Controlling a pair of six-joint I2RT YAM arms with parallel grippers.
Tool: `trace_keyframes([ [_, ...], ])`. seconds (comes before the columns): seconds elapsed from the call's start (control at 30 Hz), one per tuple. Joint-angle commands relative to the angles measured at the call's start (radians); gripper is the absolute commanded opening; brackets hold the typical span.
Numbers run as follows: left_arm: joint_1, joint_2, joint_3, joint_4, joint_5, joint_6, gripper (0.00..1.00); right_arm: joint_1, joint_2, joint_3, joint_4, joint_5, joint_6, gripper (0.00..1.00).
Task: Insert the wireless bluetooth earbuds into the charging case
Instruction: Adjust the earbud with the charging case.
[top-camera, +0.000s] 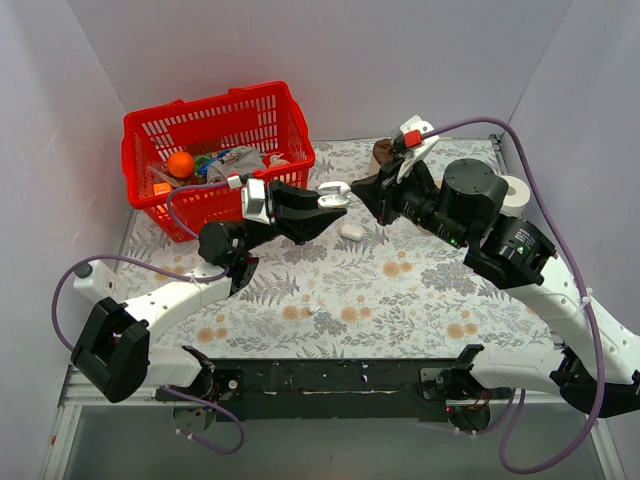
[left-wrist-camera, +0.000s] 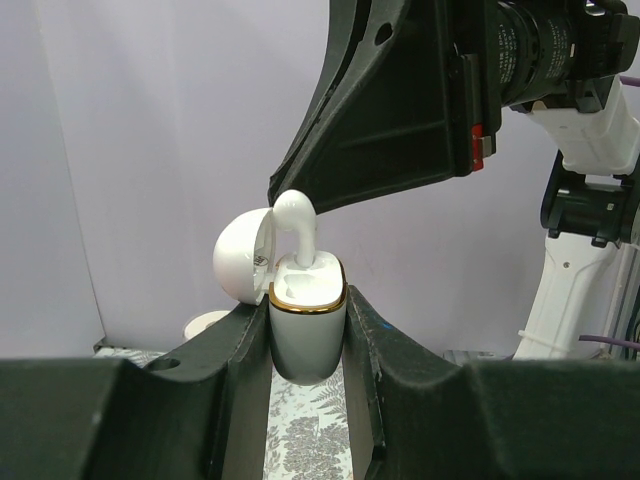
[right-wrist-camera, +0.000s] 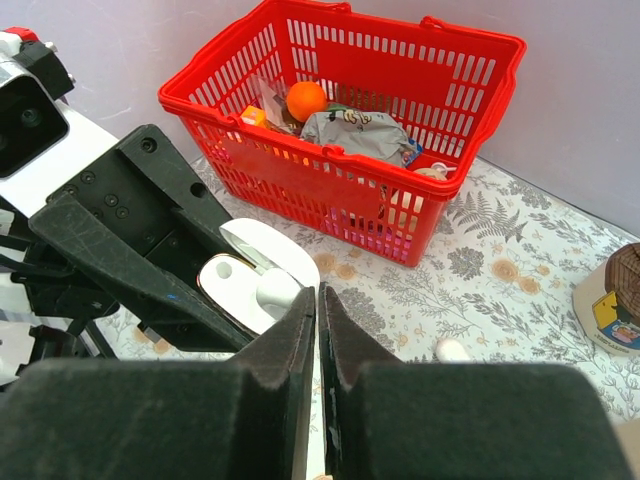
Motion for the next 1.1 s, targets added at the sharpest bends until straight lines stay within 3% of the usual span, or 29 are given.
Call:
trace_keyframes([
  [0.0, -0.003, -0.037, 0.018, -0.004, -0.025, 0.013, 0.0, 0.005, -0.029, 0.028, 0.023, -0.027, 0.018, 0.1],
  [0.47, -0.003, -0.039, 0.027, -0.024, -0.041, 0.015, 0.0, 0.005, -0.041, 0.022, 0.009, -0.069, 0.013, 0.09],
  [0.63, -0.003, -0.037, 0.042, -0.059, -0.025, 0.03, 0.0, 0.005, -0.057, 0.003, 0.032, -0.011, 0.016, 0.1],
  [0.73, -0.004, -0.036, 0.047, -0.09, -0.004, 0.036, 0.0, 0.005, -0.028, 0.039, 0.004, 0.019, 0.005, 0.2],
  [0.77, -0.004, -0.036, 0.047, -0.096, -0.002, 0.036, 0.0, 0.007, -0.02, 0.057, -0.005, 0.029, 0.004, 0.35],
  [0.87, -0.003, -0.04, 0.047, -0.119, -0.004, 0.054, 0.0, 0.004, -0.009, 0.069, -0.006, 0.034, 0.013, 0.5],
  [1.07, -0.004, -0.033, 0.053, -0.122, -0.011, 0.062, 0.0, 0.005, 0.034, 0.103, -0.037, 0.032, 0.027, 0.56],
])
